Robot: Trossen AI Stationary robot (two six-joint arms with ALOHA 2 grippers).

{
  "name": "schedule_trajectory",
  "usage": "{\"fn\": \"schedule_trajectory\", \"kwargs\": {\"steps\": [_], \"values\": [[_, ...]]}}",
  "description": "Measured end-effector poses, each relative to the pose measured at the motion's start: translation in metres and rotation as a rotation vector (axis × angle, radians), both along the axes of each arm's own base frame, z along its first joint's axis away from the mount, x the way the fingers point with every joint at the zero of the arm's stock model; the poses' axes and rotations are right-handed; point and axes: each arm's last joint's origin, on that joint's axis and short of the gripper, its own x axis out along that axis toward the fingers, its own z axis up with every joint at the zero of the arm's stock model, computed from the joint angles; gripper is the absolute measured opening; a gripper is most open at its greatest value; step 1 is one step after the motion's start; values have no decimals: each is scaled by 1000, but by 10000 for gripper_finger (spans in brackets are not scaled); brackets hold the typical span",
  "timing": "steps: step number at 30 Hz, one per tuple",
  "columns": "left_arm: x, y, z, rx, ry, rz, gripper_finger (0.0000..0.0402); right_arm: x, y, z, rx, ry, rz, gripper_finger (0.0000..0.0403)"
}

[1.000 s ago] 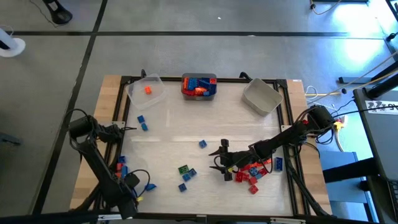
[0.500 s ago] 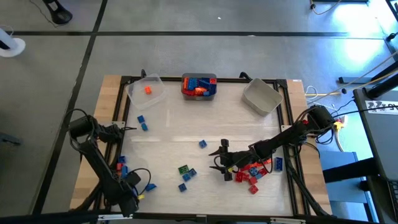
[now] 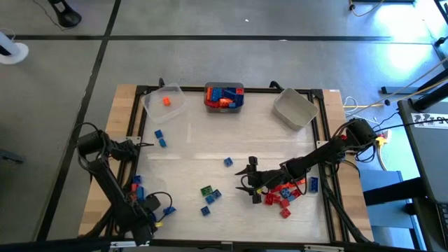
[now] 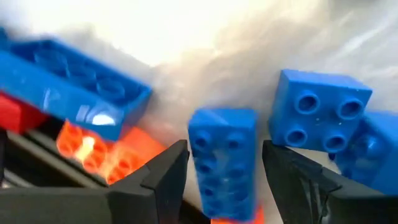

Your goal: Sort blocks by size

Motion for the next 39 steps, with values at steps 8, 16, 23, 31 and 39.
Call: {"fn": "schedule_trajectory", "kwargs": {"steps": [8,16,23,31,39], "values": [[13,10,0,35,-36,-48,195,0,0,0,0,-1,0,248],[15,14,8,-13,37,-19,195,0,0,0,0,0,0,248],[2,11,25,-29,19,85,195,0,0,0,0,0,0,248],[-8,3,23,-41,4,166,195,0,0,0,1,-2,0,248],[-8,4,22,-18,-19,182,195,0,0,0,1,-1,0,248]]}}
